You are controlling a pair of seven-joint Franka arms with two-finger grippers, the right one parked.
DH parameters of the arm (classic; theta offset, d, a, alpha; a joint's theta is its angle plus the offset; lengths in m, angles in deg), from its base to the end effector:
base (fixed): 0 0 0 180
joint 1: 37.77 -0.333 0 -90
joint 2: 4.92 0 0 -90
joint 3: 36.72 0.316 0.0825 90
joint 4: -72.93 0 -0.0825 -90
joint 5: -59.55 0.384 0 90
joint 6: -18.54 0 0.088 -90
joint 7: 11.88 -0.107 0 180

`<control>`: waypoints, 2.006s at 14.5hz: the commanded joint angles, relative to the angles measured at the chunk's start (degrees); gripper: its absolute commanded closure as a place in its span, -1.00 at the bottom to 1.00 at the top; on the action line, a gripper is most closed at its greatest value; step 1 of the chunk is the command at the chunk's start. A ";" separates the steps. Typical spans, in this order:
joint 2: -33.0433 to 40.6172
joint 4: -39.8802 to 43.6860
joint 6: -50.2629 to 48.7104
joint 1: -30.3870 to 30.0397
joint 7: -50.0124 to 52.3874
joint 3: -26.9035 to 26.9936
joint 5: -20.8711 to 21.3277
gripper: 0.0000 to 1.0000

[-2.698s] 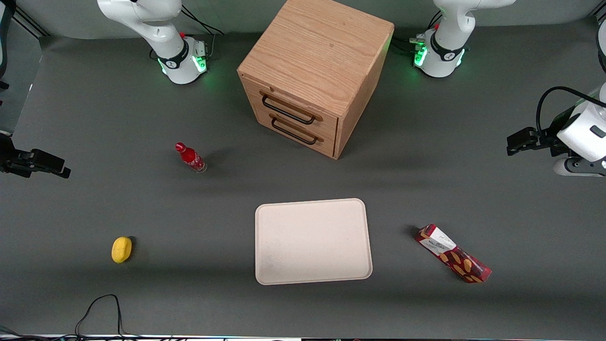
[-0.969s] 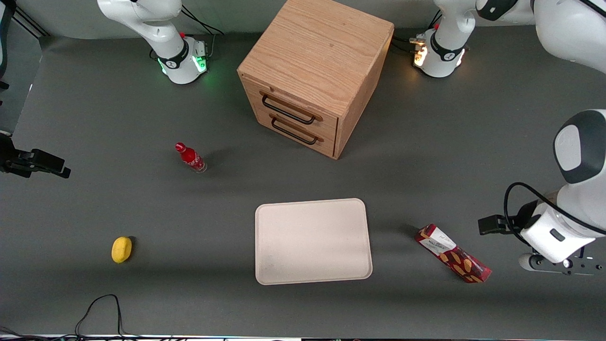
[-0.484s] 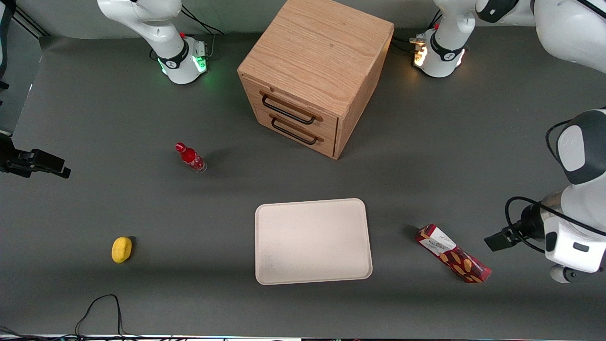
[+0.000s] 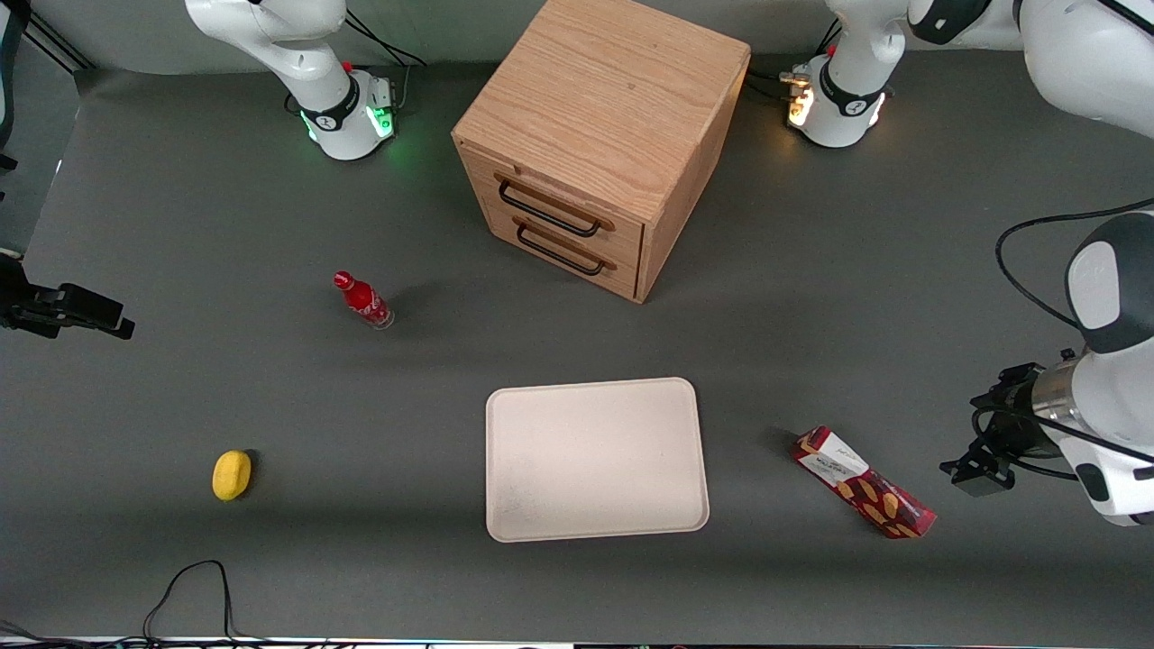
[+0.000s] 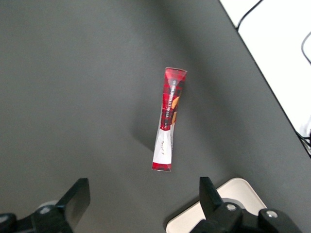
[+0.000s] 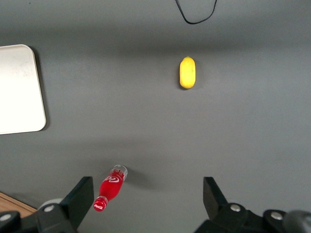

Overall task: Place red cookie box on tray
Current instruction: 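Lower the left gripper onto the box's end and close the fingers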

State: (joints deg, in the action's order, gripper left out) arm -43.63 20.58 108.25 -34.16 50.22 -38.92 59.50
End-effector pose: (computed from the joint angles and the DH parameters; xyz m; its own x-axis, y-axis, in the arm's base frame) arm 0.7300 -0.0643 0.4945 0.5478 0.8360 -0.0328 0.8362 -0.5483 -0.0089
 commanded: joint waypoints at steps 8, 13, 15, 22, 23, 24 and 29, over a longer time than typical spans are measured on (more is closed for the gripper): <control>-4.78 -14.62 21.02 1.05 1.00 0.18 3.39 -1.00; -9.80 -14.80 27.97 1.75 0.92 0.09 4.80 -1.00; -11.21 -14.80 30.34 1.75 0.83 0.09 5.41 -1.00; -11.48 -14.71 30.27 1.40 -2.86 0.09 5.15 0.30; -11.48 -14.71 30.00 1.40 -2.69 0.01 5.06 0.53; -11.48 -14.71 29.91 1.40 -2.60 0.01 4.97 0.65; -11.21 -14.71 29.56 1.40 -2.51 -0.08 4.88 1.00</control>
State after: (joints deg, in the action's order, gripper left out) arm -55.61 5.97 138.53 -32.91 48.14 -39.10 64.41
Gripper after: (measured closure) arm 0.978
